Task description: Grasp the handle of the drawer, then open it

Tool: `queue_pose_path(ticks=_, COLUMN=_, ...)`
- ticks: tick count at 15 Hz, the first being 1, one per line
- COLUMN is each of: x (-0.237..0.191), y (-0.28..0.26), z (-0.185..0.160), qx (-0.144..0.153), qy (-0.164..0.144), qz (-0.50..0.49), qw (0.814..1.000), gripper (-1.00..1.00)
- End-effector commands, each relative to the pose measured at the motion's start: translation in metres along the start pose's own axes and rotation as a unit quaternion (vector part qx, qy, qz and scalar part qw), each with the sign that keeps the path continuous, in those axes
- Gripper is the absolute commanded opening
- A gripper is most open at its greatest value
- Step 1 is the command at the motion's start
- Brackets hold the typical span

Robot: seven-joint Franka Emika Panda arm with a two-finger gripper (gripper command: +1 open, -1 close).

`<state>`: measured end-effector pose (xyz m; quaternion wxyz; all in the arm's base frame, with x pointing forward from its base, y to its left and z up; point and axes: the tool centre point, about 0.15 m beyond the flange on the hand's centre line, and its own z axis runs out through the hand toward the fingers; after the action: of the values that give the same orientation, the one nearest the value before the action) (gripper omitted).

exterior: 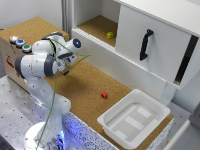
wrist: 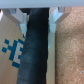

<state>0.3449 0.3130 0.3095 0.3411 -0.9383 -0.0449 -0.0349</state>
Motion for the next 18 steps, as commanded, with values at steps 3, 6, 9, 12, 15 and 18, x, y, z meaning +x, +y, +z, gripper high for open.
queue_pose_path(ticks=3, x=0.015, y=0.063, z=-0.013, qx=0.003, qy=-0.002, qz=0.01, qw=1.0, gripper=-1.0)
queue_pose_path(ticks=6, x=0.012, y=0.071, z=-0.013, qx=0.011, qy=0.0, qz=0.016, qw=1.0, gripper=-1.0)
queue_pose_path(ticks=9, x=0.011, y=0.079, z=-0.016, qx=0.015, qy=0.006, qz=0.022, qw=1.0, gripper=-1.0)
queue_pose_path(ticks=12, x=0.009, y=0.088, z=-0.022, qx=0.014, qy=0.011, qz=0.028, qw=0.999, gripper=-1.0)
queue_pose_path(ticks=15, x=0.007, y=0.096, z=-0.027, qx=0.011, qy=0.015, qz=0.032, qw=0.999, gripper=-1.0)
queue_pose_path(ticks=18, x=0.004, y=0.106, z=-0.034, qx=0.011, qy=0.017, qz=0.035, qw=0.999, gripper=-1.0)
